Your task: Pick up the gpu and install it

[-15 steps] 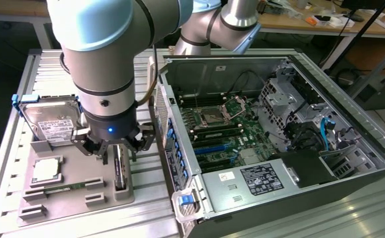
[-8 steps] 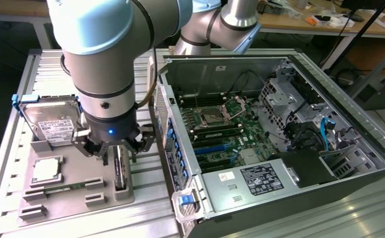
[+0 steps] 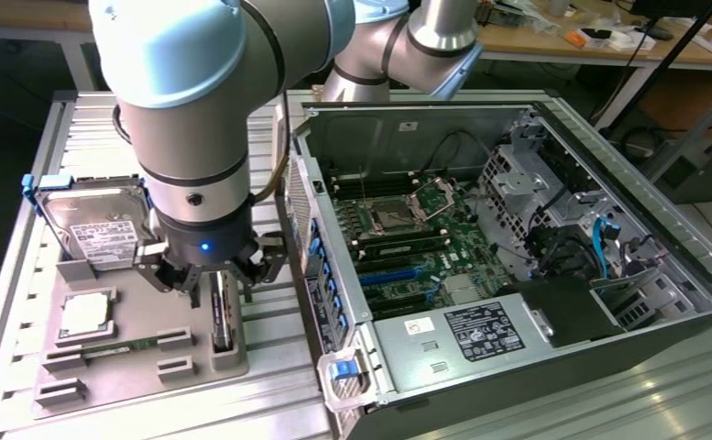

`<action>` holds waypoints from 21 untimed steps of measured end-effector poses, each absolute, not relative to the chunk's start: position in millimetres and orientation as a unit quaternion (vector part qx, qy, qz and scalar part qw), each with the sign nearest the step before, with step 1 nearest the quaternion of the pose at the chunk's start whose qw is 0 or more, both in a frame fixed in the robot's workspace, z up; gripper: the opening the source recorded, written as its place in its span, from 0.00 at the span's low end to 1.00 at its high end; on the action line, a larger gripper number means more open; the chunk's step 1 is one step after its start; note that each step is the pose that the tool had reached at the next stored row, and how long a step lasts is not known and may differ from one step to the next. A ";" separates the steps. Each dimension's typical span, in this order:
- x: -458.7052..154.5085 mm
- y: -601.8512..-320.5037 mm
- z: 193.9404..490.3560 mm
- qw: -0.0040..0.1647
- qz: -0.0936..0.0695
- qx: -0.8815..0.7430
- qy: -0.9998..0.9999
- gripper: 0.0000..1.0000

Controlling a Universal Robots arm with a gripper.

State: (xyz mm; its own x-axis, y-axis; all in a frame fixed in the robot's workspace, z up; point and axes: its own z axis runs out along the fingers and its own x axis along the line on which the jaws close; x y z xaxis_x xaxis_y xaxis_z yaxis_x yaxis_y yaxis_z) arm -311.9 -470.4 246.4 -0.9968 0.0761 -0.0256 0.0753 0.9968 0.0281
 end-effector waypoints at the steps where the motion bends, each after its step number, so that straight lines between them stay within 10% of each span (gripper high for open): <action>1: -312.0 -470.3 246.2 0.013 0.014 0.038 0.999 0.60; 21: -315.1 -458.7 243.5 0.013 0.014 0.038 0.999 0.60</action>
State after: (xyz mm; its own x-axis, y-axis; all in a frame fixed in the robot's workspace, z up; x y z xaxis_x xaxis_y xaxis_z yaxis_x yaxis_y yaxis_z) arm -315.1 -458.7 243.5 -0.9968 0.0762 -0.0257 0.0754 0.9967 0.0283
